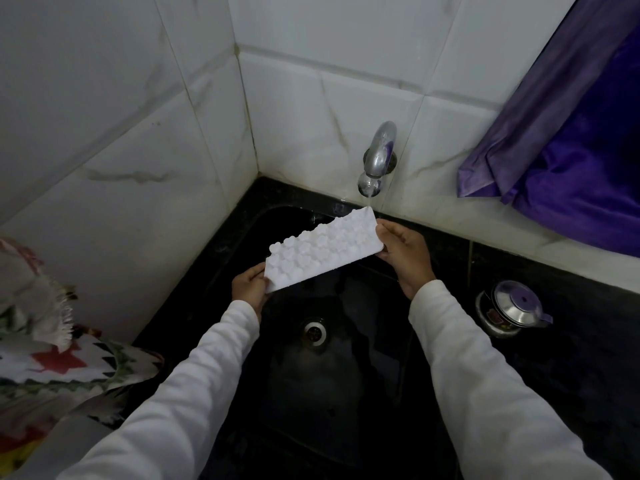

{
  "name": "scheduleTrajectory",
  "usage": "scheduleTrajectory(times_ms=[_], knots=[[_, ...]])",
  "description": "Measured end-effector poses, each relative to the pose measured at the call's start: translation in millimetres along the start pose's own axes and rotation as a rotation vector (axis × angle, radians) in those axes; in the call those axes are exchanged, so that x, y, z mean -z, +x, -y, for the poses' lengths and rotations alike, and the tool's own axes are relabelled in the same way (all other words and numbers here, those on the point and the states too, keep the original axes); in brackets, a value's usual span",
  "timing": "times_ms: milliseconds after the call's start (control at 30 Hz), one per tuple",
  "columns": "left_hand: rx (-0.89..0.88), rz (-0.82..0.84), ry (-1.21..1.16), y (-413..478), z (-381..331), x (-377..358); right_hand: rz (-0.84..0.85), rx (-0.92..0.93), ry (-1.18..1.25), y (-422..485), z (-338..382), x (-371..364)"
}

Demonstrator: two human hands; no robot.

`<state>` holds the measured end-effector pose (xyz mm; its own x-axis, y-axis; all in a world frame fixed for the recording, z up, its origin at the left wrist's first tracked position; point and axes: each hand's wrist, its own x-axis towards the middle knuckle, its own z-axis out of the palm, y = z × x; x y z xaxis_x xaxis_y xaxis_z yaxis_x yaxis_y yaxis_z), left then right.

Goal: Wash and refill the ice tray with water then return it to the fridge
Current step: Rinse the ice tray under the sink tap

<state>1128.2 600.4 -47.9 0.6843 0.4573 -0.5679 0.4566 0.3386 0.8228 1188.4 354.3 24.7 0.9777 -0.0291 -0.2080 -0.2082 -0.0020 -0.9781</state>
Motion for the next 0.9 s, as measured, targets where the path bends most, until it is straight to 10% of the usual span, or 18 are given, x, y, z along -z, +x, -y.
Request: scheduleTrajectory(times_ms=[900], knots=[[-0.168, 0.227, 0.007, -19, -53, -36, -0.253, -0.09, 0.139, 13, -31, 50]])
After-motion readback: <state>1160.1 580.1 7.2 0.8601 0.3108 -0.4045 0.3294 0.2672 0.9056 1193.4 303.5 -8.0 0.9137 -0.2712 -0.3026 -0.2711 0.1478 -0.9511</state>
